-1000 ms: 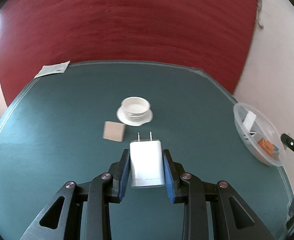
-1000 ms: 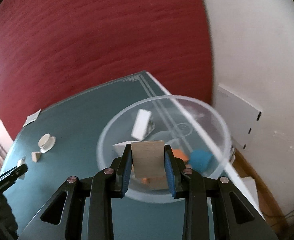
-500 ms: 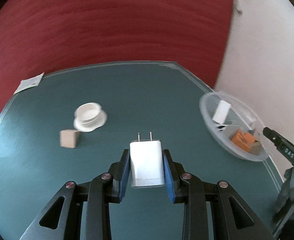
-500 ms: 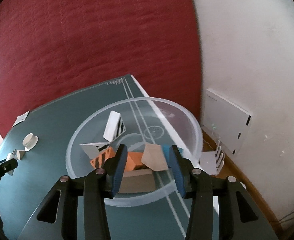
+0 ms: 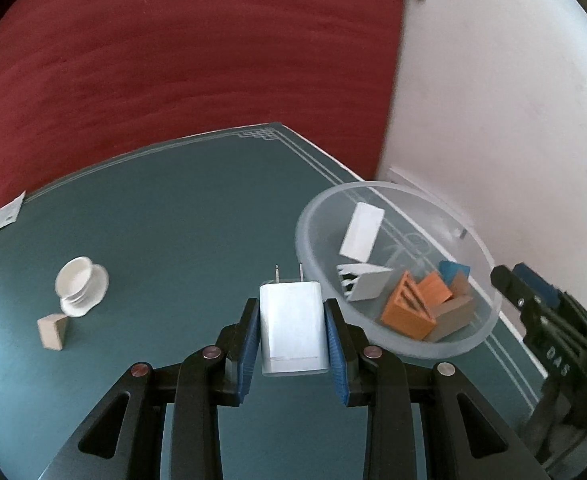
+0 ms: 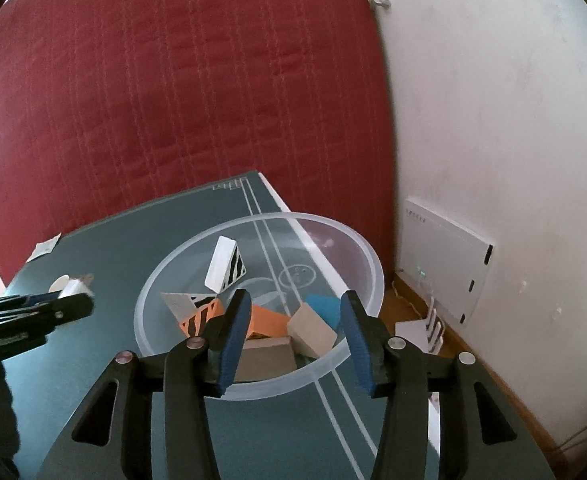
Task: Organize rigid objects
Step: 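Open both grippers to drop the charger and wedge into the bowl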
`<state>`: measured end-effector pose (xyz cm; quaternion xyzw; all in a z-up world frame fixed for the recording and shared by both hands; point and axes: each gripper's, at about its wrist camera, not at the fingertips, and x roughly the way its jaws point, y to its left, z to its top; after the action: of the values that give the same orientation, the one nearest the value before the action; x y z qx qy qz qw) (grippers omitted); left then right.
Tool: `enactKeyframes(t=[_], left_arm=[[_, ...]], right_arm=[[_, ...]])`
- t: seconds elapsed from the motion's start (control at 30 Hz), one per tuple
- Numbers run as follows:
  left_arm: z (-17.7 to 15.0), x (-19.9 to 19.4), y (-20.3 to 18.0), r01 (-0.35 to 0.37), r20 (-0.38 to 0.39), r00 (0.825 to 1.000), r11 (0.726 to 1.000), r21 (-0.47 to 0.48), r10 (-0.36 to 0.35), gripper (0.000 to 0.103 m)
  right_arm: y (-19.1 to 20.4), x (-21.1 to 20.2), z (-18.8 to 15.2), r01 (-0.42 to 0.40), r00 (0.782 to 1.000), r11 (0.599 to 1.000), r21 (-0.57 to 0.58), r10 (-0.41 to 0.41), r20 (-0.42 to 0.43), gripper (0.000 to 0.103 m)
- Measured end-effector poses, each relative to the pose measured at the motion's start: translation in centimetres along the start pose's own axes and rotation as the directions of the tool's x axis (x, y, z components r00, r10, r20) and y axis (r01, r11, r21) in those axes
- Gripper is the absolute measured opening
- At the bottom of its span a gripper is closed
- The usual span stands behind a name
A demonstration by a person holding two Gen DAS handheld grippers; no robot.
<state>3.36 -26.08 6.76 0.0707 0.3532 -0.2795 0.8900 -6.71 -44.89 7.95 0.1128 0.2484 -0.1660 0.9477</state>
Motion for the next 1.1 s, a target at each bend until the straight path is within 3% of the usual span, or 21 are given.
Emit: enactKeyframes(t=[0.33, 0.4, 0.43, 0.47, 0.7, 0.87, 1.1], left_arm=[[1.7, 1.4, -2.8, 0.084, 0.006, 0.996, 0.996, 0.024, -0.084, 0.033], [1.9, 1.8, -3.4, 0.103, 0.004, 0.995, 0.994, 0.026, -0.103, 0.041], [2.2, 2.0, -3.4, 0.106, 0.008, 0.994, 0.994, 0.023, -0.106, 0.055], [2.2, 2.1, -3.4, 0.102, 0.016, 0.995, 0.995, 0.021, -0.103, 0.064], [1.6, 3.3, -2.0, 0.033, 0.018, 0.999, 0.999, -0.002, -0.033, 0.066], [1.0, 3.1, -1.1, -0.009, 0.019, 1.0, 1.0, -0.008, 0.009, 0.08], [0.3, 3.3, -1.4, -0.042, 0.023, 0.999, 0.999, 0.01, 0.041, 0.09]], right_arm=[[-0.2, 0.1, 0.0, 0.0, 1.0, 1.0, 0.02, 0.0, -0.005, 0.048], [-0.3, 0.1, 0.0, 0.004, 1.0, 1.0, 0.026, -0.004, -0.004, 0.048], [-0.3, 0.0, 0.0, 0.005, 1.0, 1.0, 0.029, -0.005, -0.001, 0.048], [-0.3, -0.1, 0.0, 0.007, 1.0, 1.0, 0.029, -0.007, 0.001, 0.048], [-0.3, -0.1, 0.0, 0.008, 1.0, 1.0, 0.022, -0.008, 0.006, 0.048], [-0.3, -0.1, 0.0, 0.01, 1.0, 1.0, 0.021, -0.01, 0.007, 0.05], [-0.1, -0.2, 0.1, 0.013, 1.0, 1.0, 0.01, -0.013, 0.014, 0.054]])
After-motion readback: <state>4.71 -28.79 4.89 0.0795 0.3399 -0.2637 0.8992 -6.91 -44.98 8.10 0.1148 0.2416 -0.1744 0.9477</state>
